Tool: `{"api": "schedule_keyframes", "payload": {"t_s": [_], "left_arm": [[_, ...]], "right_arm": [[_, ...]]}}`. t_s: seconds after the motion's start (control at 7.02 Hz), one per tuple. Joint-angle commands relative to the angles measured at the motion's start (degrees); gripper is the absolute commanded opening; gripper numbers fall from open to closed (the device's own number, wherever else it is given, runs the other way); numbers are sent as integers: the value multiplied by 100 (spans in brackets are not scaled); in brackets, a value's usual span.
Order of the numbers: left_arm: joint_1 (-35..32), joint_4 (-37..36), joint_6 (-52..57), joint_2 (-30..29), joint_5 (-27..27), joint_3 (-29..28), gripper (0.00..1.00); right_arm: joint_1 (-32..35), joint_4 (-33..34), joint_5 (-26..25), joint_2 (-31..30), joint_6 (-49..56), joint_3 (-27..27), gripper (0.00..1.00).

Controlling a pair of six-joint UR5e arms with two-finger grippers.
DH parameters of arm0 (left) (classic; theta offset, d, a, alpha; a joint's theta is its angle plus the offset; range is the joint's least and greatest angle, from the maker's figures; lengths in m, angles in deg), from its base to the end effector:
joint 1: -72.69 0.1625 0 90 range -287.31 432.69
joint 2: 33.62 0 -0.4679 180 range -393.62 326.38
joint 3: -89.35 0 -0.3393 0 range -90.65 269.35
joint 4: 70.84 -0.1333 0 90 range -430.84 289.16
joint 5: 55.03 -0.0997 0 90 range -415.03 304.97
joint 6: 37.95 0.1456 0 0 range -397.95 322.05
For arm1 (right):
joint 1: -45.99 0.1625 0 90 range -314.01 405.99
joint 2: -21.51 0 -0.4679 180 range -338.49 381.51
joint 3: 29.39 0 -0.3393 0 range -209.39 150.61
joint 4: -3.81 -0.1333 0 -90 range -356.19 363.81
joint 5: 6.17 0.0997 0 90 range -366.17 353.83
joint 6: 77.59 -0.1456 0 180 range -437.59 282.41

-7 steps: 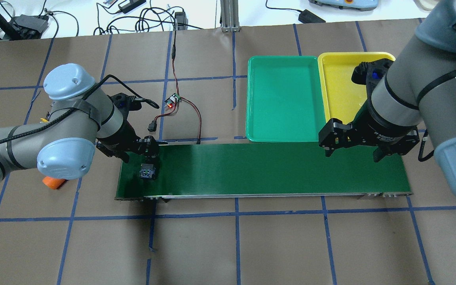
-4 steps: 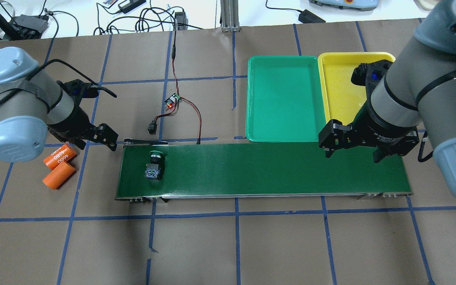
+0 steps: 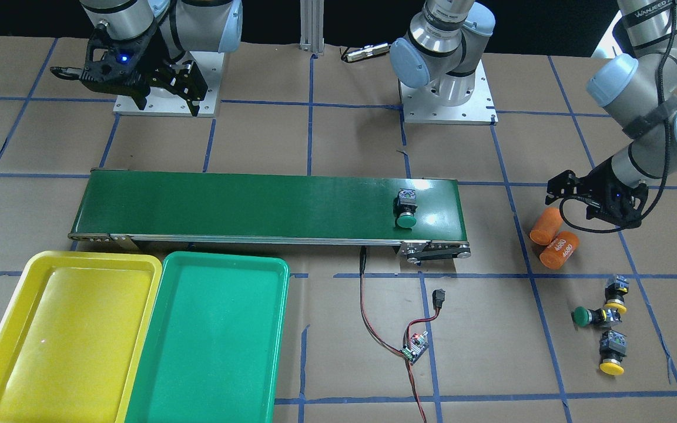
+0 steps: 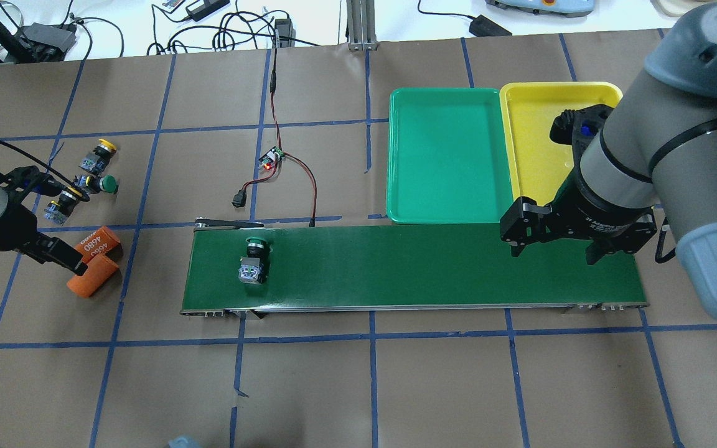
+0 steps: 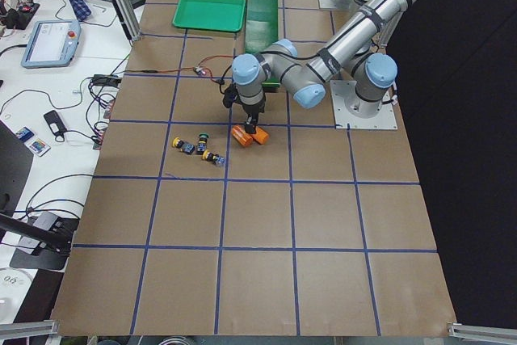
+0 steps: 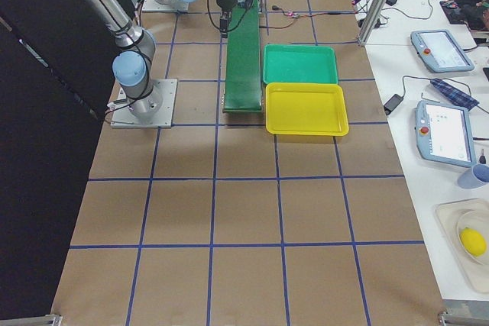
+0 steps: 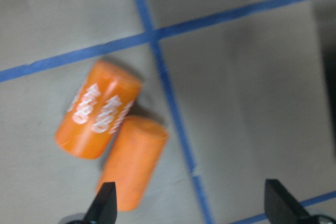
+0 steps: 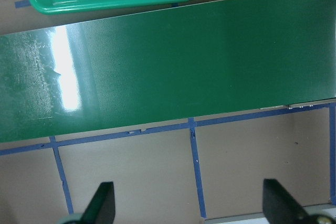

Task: Sort buttons by color to trays
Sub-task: 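Grasp an orange cylinder with the left gripper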

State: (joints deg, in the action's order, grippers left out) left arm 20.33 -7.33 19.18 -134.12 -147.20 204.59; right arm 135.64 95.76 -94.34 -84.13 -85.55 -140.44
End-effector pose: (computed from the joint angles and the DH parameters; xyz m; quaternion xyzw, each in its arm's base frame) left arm 0.1649 -0.4230 0.2647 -0.1702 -0.9819 -0.0685 0.0466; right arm 0.1361 -0.3032 0.4298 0.0729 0.9968 0.0312 0.0139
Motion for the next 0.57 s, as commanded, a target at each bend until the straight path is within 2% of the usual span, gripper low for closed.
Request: {"api": "schedule_keyframes", "payload": {"t_s": [0.0,0.43], "left_arm": [[234,-259,246,-311,-12,200,100],[51,-374,53,-531,180,219,100]], "right_arm": [[0,-1,-16,-9,-4,-92,100],[0,-10,2,-62,-4,-92,100]]}}
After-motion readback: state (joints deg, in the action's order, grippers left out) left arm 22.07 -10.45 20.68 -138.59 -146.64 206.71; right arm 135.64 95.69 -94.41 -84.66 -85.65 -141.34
